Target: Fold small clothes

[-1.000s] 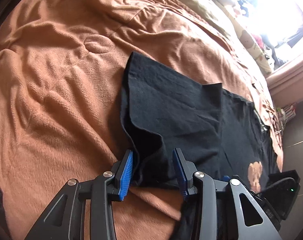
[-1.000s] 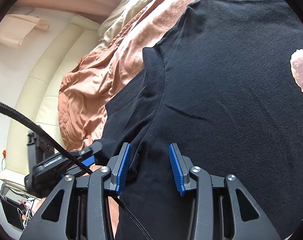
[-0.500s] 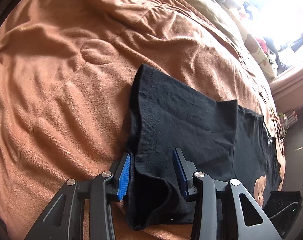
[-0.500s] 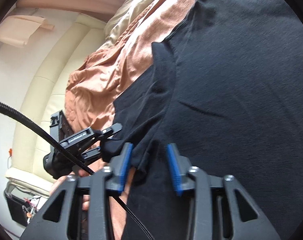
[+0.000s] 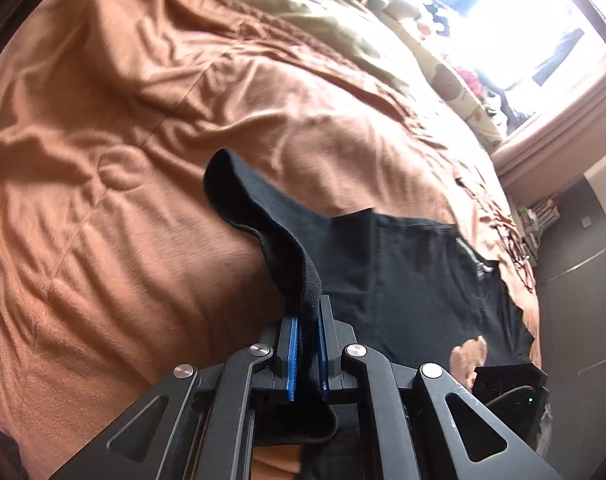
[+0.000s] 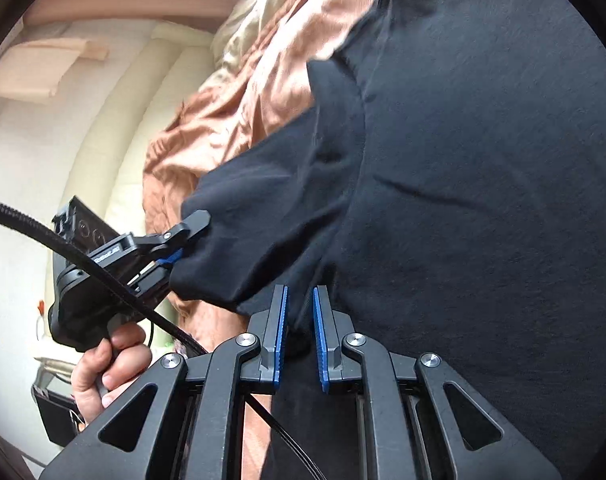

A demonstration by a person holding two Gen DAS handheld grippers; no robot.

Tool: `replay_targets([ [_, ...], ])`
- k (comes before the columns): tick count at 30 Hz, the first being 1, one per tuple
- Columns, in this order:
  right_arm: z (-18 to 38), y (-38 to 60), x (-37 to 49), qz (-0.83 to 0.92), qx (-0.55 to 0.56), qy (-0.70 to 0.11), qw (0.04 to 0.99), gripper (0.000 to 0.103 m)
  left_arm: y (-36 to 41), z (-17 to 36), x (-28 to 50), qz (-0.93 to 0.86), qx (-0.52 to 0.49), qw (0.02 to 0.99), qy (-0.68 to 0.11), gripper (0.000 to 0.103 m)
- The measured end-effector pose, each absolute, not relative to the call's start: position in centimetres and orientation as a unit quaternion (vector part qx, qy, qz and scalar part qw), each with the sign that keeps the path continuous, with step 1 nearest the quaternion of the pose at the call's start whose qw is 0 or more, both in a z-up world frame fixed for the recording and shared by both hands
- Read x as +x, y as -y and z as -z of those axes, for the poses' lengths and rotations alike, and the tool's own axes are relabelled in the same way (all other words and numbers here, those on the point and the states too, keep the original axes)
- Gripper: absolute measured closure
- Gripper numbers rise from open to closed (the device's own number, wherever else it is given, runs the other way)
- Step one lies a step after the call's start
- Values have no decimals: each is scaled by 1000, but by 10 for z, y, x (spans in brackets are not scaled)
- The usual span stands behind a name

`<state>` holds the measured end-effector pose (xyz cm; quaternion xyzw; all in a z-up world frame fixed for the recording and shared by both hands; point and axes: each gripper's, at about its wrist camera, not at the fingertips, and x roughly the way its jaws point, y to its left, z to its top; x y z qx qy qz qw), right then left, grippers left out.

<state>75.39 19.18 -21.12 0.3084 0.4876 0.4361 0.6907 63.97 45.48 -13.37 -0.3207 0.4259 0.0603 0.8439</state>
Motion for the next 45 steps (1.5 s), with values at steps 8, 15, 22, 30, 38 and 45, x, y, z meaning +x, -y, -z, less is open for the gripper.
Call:
replay_targets([
  [8,194,-150,767,-368,346,-450,737,34,-404,100,663,4,-285,862,-419,95],
  [15,185,-121,773,-330,382,-430,749,34,-351,93,675,65,-270,863,-423,95],
  [22,181,-108,765,-305,396,-424,755,34,-308,103,683,118,-259,850,-443,77],
  [30,177,-101,765,-283,394,-429,762,34,-315,107,674,90,-252,859,-437,42],
  [38,146,-135,760,-305,250,-440,807,34,-349,131,663,10,-243,854,-461,47],
  [45,136,-176,757,-343,109,-452,816,34,-366,157,646,-12,-240,836,-492,50],
])
